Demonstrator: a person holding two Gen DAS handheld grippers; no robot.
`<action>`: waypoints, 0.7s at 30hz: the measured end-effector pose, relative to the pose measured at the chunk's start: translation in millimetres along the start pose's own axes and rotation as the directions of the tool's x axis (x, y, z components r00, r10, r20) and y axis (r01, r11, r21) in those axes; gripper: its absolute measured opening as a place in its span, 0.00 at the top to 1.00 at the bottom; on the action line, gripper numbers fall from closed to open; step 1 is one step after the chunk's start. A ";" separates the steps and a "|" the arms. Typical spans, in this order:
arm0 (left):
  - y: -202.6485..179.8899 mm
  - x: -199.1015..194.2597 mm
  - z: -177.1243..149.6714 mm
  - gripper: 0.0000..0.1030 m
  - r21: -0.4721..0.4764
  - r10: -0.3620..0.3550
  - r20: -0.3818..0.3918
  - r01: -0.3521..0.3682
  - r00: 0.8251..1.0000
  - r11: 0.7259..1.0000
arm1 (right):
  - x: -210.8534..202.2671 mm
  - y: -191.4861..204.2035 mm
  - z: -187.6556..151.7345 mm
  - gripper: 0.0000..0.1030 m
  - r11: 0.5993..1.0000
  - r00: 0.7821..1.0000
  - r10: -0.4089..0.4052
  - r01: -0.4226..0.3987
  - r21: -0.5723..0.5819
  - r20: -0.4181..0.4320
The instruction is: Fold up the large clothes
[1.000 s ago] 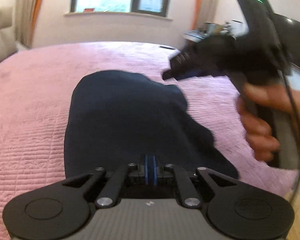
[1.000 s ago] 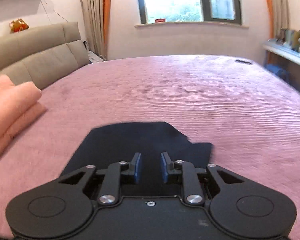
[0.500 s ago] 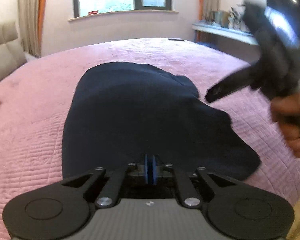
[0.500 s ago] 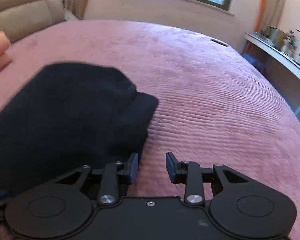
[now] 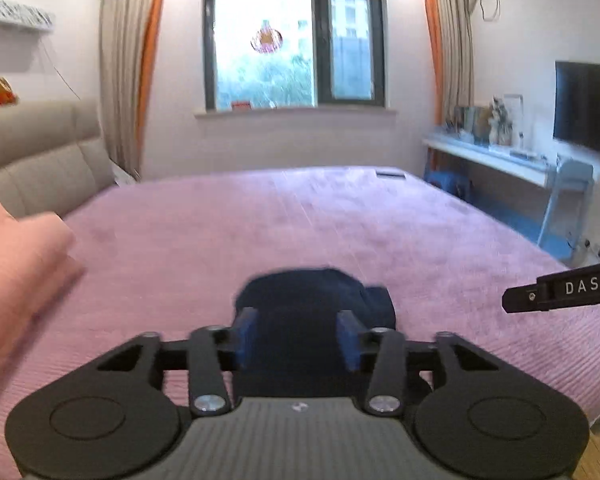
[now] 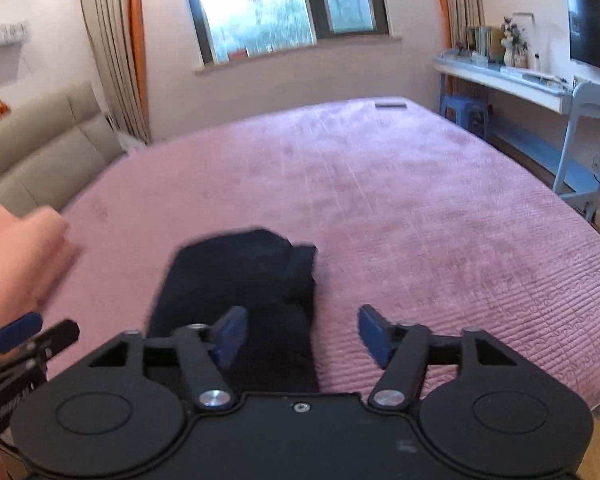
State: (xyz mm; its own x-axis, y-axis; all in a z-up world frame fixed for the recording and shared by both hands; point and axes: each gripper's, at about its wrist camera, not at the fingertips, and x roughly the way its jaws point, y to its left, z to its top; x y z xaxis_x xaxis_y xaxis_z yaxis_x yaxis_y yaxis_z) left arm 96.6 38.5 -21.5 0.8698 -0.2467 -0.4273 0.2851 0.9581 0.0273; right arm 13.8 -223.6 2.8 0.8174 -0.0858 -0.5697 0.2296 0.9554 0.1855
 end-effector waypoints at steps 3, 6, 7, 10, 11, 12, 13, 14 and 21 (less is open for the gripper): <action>-1.0 -41.3 8.7 0.24 0.017 0.040 0.045 -0.041 0.998 0.999 | -29.9 16.7 -1.2 0.24 1.000 0.999 0.004 -0.003 -0.031 0.047; -1.3 -68.8 11.4 0.19 -0.011 0.058 0.060 -0.057 0.997 0.998 | -51.5 35.1 -1.4 0.21 0.998 0.996 -0.015 0.021 -0.065 0.092; 2.7 -72.0 14.7 0.13 -0.026 0.061 0.055 -0.060 0.997 0.998 | -54.2 38.4 -0.2 0.21 0.997 0.995 -0.019 0.026 -0.074 0.099; 9.2 -73.0 21.6 0.00 -0.079 0.068 0.043 -0.064 0.997 0.995 | -53.9 54.3 -1.8 0.20 0.993 0.994 -0.054 0.063 -0.102 0.094; 11.7 -68.0 23.2 0.00 -0.086 0.070 0.034 -0.067 0.997 0.994 | -49.6 60.1 -3.8 0.20 0.990 0.995 -0.063 0.072 -0.123 0.075; 12.1 -62.9 23.4 0.00 -0.087 0.077 0.013 -0.076 0.997 0.993 | -42.9 62.7 -6.3 0.20 0.987 0.996 -0.069 0.077 -0.138 0.060; 14.1 -55.3 22.1 0.00 -0.088 0.081 -0.005 -0.081 0.997 0.993 | -35.5 64.7 -9.6 0.20 0.985 0.996 -0.077 0.083 -0.151 0.045; 16.1 -50.3 17.2 0.00 -0.091 0.079 -0.030 -0.082 0.996 0.993 | -27.7 66.7 -13.1 0.20 0.983 0.996 -0.090 0.093 -0.158 0.023; 24.7 -16.5 -12.4 0.03 -0.085 0.103 -0.158 -0.117 0.982 0.989 | 10.6 71.8 -30.9 0.20 0.979 0.985 -0.114 0.090 -0.182 -0.131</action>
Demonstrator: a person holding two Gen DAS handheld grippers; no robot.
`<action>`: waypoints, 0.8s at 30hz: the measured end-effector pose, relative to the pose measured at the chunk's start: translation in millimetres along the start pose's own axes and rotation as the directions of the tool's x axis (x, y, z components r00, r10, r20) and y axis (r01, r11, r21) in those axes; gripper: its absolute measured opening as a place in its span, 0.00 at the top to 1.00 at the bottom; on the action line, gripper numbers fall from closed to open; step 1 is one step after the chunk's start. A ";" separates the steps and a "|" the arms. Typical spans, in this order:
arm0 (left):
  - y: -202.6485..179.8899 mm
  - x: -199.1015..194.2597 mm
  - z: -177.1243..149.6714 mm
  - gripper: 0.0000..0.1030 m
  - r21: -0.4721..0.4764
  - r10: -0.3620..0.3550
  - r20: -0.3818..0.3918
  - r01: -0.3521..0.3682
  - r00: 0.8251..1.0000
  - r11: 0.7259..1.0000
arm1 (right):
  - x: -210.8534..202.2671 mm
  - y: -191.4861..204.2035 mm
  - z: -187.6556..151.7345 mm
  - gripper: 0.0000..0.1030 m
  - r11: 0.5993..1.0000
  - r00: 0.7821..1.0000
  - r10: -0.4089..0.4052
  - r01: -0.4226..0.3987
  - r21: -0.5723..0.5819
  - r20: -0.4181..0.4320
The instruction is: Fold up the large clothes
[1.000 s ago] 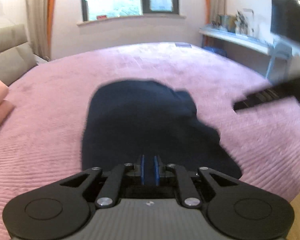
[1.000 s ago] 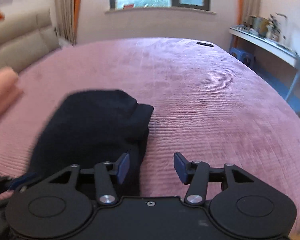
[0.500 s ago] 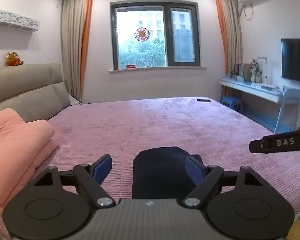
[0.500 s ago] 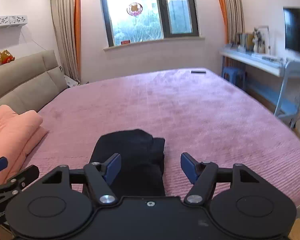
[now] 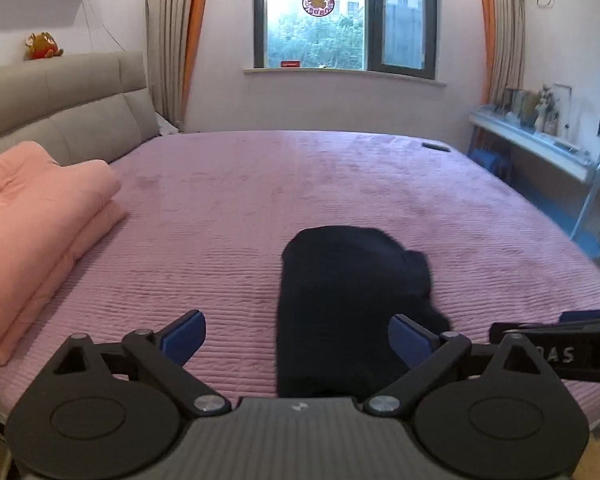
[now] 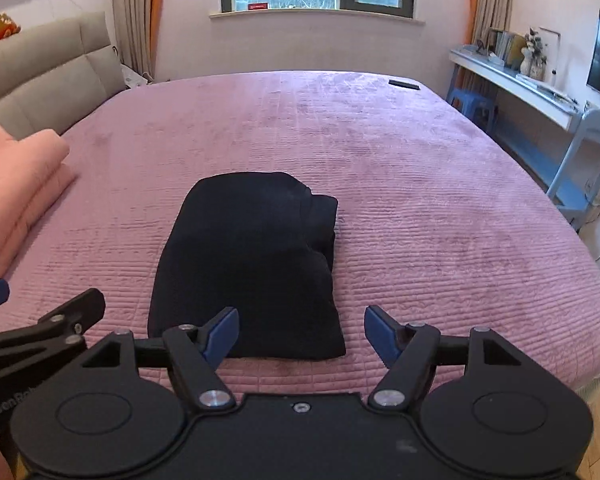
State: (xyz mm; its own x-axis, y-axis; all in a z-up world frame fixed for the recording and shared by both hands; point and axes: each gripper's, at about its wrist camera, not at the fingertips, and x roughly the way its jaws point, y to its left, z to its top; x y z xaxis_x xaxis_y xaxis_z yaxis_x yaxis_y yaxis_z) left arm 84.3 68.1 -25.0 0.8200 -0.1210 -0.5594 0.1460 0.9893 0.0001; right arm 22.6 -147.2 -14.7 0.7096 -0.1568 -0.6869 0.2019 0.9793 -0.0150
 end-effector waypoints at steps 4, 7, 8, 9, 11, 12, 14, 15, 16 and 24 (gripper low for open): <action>9.4 3.2 -3.5 0.03 -0.056 -0.031 -0.033 0.029 0.999 0.998 | 2.4 6.9 -1.1 0.20 1.000 1.000 -0.014 0.014 -0.021 0.015; 11.6 3.9 -5.6 0.03 -0.053 -0.039 -0.039 0.037 0.998 0.998 | 2.9 8.1 -2.5 0.20 1.000 1.000 -0.004 0.004 -0.015 0.009; 11.1 4.2 -6.1 0.03 -0.048 -0.036 -0.041 0.034 0.999 0.998 | 3.2 8.1 -3.3 0.20 1.000 1.000 -0.007 0.007 -0.012 0.008; 10.3 4.3 -6.6 0.03 -0.041 -0.036 -0.042 0.034 0.998 0.999 | 3.1 8.2 -3.6 0.20 1.000 1.000 -0.008 0.008 -0.011 0.006; 7.0 4.8 -6.5 0.03 -0.031 -0.036 -0.046 0.035 0.998 0.999 | 3.4 7.4 -2.6 0.20 1.000 1.000 -0.013 0.013 -0.008 0.004; 4.7 3.8 -7.3 0.03 -0.026 -0.036 -0.046 0.035 0.998 0.999 | 3.6 6.9 -2.9 0.20 1.000 1.000 -0.015 0.015 -0.005 0.003; 3.9 2.8 -7.8 0.03 -0.022 -0.038 -0.048 0.037 0.998 0.999 | 3.5 6.9 -3.1 0.20 1.000 1.000 -0.015 0.015 0.002 0.001; 3.4 2.4 -7.4 0.03 -0.021 -0.039 -0.049 0.038 0.998 0.999 | 3.4 6.5 -3.4 0.20 1.000 1.000 -0.014 0.014 0.004 0.000; 3.9 2.6 -6.4 0.03 -0.020 -0.041 -0.051 0.040 0.998 0.999 | 2.7 5.7 -3.7 0.20 1.000 1.000 -0.013 0.013 0.005 0.000; 7.0 -0.6 -5.4 0.03 -0.021 -0.015 -0.045 0.014 0.999 1.000 | -1.0 9.6 -2.8 0.20 0.999 0.999 -0.034 0.034 -0.021 0.017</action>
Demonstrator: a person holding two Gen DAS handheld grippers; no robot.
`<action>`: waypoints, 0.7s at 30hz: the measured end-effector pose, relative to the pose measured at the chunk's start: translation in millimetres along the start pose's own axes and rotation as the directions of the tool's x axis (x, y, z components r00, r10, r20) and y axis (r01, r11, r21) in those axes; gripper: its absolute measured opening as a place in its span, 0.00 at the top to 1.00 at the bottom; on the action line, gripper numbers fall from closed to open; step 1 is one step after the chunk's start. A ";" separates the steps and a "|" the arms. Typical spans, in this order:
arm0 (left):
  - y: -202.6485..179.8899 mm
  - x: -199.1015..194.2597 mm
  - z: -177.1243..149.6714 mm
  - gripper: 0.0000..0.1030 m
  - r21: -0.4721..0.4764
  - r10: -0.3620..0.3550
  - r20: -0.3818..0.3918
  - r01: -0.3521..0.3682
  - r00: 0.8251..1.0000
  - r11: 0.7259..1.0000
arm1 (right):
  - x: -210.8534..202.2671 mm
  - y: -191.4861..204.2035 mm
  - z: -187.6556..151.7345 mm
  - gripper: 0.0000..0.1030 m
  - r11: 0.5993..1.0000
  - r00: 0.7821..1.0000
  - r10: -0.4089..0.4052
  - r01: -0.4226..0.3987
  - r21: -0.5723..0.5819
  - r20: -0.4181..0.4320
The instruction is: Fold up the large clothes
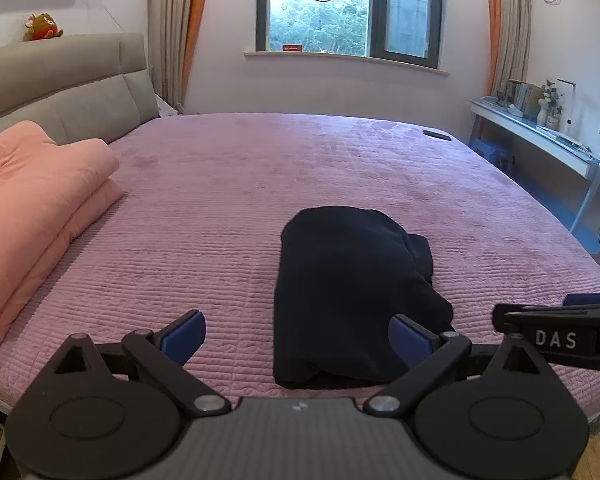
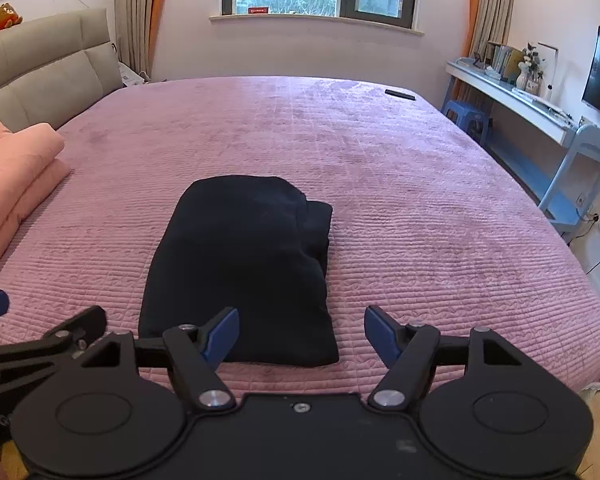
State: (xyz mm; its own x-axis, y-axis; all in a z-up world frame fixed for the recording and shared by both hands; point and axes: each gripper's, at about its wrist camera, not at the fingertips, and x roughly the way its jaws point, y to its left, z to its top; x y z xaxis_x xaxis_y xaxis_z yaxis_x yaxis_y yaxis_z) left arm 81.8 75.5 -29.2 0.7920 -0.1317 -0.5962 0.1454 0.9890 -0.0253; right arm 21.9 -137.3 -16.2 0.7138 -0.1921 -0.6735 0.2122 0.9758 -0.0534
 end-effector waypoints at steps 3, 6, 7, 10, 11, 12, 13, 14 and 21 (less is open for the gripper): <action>0.6 -2.5 -0.2 0.03 0.006 0.017 0.009 -0.017 1.000 1.000 | -0.4 -2.6 0.3 0.20 1.000 1.000 -0.004 0.004 0.008 0.001; 2.2 -3.4 0.1 0.03 0.006 0.021 0.012 -0.021 1.000 1.000 | -1.3 -5.1 1.3 0.20 1.000 1.000 -0.013 0.013 0.011 0.006; 2.4 -3.1 0.0 0.03 0.006 0.021 0.011 -0.021 1.000 1.000 | -1.5 -6.2 2.0 0.20 1.000 1.000 -0.014 0.014 0.012 0.007; 2.0 -1.4 -0.4 0.03 0.007 0.017 0.005 -0.017 1.000 1.000 | -2.1 -8.9 1.9 0.20 1.000 1.000 -0.018 0.017 0.017 0.010; 0.3 -0.6 -0.8 0.03 0.012 0.012 0.001 -0.012 1.000 1.000 | -2.4 -10.5 2.1 0.20 1.000 1.000 -0.019 0.018 0.019 0.010; -1.6 0.3 -1.1 0.03 0.021 0.003 -0.004 -0.003 1.000 1.000 | -2.5 -11.8 2.4 0.20 1.000 1.000 -0.020 0.020 0.021 0.010; -3.9 1.3 -1.6 0.03 0.027 -0.004 -0.010 0.004 1.000 1.000 | -2.3 -11.9 2.2 0.20 0.999 1.000 -0.022 0.022 0.024 0.011; -6.0 1.7 -2.2 0.03 0.031 -0.004 -0.012 0.005 1.000 1.000 | -2.4 -13.1 2.2 0.20 0.999 1.000 -0.023 0.022 0.027 0.011; -15.6 1.5 -2.5 0.03 0.061 0.004 -0.004 -0.004 1.000 0.998 | -2.0 -17.8 2.5 0.20 0.999 1.000 -0.025 0.025 0.042 0.010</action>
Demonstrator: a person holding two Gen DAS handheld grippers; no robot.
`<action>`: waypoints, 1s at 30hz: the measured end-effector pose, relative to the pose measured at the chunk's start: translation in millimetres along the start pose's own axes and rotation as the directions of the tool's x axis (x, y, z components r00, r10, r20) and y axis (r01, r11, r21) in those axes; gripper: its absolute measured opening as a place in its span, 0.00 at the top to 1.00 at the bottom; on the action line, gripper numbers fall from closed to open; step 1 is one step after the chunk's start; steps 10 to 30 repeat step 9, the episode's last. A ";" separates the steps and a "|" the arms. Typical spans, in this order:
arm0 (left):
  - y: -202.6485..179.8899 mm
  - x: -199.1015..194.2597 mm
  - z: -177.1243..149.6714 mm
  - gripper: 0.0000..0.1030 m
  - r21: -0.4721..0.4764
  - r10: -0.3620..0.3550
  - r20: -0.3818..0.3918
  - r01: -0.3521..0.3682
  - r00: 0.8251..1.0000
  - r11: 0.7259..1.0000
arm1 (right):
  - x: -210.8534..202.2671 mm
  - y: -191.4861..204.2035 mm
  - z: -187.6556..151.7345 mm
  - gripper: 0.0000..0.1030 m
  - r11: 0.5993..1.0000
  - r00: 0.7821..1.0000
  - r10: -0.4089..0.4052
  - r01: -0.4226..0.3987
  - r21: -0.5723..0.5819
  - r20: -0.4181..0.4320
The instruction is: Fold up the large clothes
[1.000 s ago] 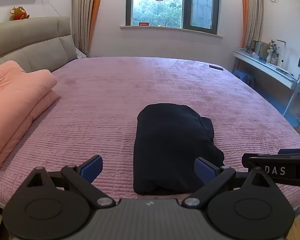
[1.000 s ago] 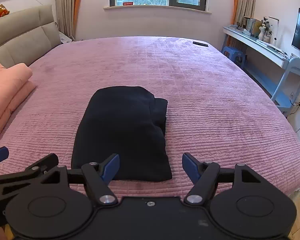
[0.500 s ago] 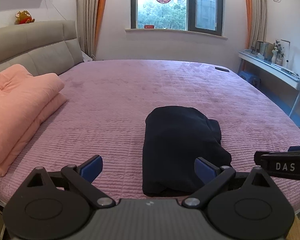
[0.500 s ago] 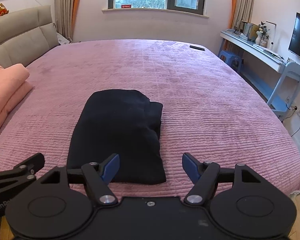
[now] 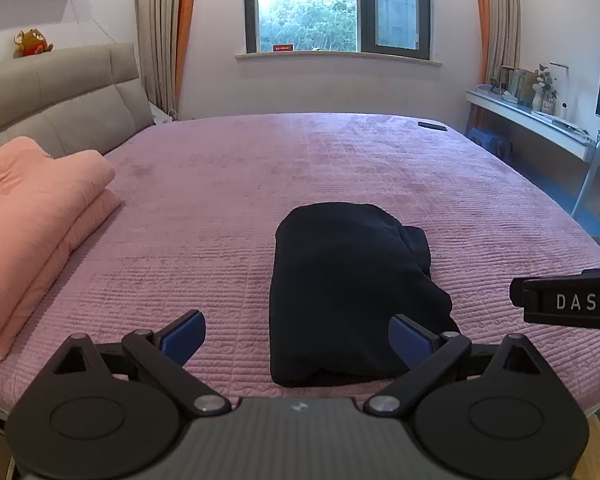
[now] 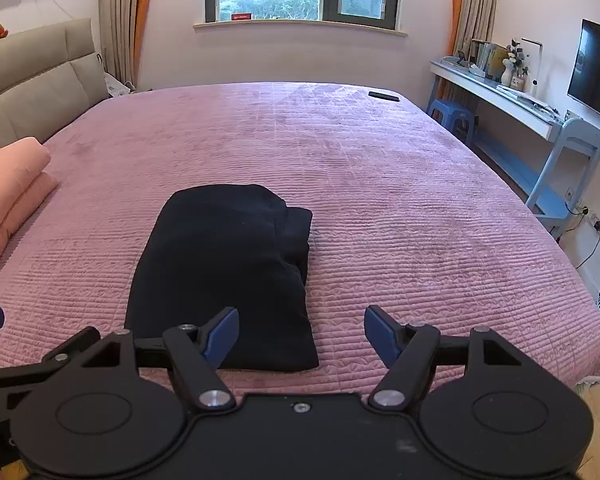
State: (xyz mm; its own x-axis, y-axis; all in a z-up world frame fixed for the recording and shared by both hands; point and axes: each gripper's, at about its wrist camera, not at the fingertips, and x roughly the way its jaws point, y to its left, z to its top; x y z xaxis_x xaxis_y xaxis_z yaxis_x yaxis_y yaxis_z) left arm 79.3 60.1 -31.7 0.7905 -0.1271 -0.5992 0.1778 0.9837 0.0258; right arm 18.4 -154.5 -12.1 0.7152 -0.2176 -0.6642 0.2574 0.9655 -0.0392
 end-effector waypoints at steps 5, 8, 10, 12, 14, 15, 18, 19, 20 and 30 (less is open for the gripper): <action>-4.2 -2.8 -2.0 0.04 0.037 -0.014 0.038 0.013 0.999 0.999 | 0.4 -2.5 0.9 0.20 1.000 1.000 0.002 -0.002 0.000 0.000; -5.4 -0.5 -0.6 0.04 0.043 0.003 0.022 -0.004 1.000 0.999 | 0.4 -2.8 0.9 0.20 1.000 1.000 0.002 -0.002 0.000 0.000; -4.9 -0.5 -0.4 0.04 0.036 0.004 0.020 -0.005 1.000 0.999 | 0.2 -3.0 0.8 0.20 1.000 1.000 0.002 -0.002 0.001 0.000; -4.9 -0.5 -0.4 0.04 0.036 0.004 0.020 -0.005 1.000 0.999 | 0.2 -3.0 0.8 0.20 1.000 1.000 0.002 -0.002 0.001 0.000; -4.9 -0.5 -0.4 0.04 0.036 0.004 0.020 -0.005 1.000 0.999 | 0.2 -3.0 0.8 0.20 1.000 1.000 0.002 -0.002 0.001 0.000; -4.9 -0.5 -0.4 0.04 0.036 0.004 0.020 -0.005 1.000 0.999 | 0.2 -3.0 0.8 0.20 1.000 1.000 0.002 -0.002 0.001 0.000; -4.9 -0.5 -0.4 0.04 0.036 0.004 0.020 -0.005 1.000 0.999 | 0.2 -3.0 0.8 0.20 1.000 1.000 0.002 -0.002 0.001 0.000; -4.9 -0.5 -0.4 0.04 0.036 0.004 0.020 -0.005 1.000 0.999 | 0.2 -3.0 0.8 0.20 1.000 1.000 0.002 -0.002 0.001 0.000; -4.9 -0.5 -0.4 0.04 0.036 0.004 0.020 -0.005 1.000 0.999 | 0.2 -3.0 0.8 0.20 1.000 1.000 0.002 -0.002 0.001 0.000; -4.9 -0.5 -0.4 0.04 0.036 0.004 0.020 -0.005 1.000 0.999 | 0.2 -3.0 0.8 0.20 1.000 1.000 0.002 -0.002 0.001 0.000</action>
